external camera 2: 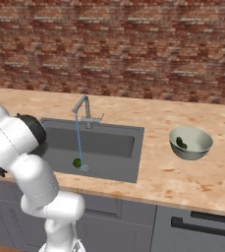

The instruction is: Pick the limes from the sink and place them in one bowl. Place the squash in the other bowl. Then turn off the sink faucet.

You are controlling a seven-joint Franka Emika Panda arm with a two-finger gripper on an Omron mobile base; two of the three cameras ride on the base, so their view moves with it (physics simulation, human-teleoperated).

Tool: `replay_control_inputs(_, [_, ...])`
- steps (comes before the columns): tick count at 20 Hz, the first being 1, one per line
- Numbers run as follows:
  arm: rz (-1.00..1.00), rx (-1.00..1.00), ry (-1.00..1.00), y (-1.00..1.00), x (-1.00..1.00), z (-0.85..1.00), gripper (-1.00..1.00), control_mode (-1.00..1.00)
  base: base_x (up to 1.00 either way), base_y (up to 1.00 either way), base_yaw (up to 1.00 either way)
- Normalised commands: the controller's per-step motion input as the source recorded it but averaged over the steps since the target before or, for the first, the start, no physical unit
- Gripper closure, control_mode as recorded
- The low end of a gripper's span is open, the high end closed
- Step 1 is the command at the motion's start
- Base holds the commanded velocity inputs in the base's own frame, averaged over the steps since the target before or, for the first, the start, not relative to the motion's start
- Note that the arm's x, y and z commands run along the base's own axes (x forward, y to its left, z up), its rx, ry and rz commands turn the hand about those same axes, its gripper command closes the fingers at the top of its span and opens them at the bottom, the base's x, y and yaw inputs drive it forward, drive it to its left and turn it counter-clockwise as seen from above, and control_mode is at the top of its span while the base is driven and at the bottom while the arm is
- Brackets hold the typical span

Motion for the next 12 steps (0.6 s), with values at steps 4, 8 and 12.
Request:
replay_control_inputs(4, [0.00, -0.07, 0.05, 0.43, 0.47, -0.25, 1.00, -1.00, 0.00, 0.00, 0.00])
replay_control_inputs(8, [0.00, -0.06, 0.06, 0.41, 0.42, -0.22, 1.00, -1.00, 0.00, 0.00, 0.00])
replay_control_inputs(12, [0.00, -0.07, 0.09, 0.41, 0.38, -0.22, 1.00, -1.00, 0.00, 0.00, 0.00])
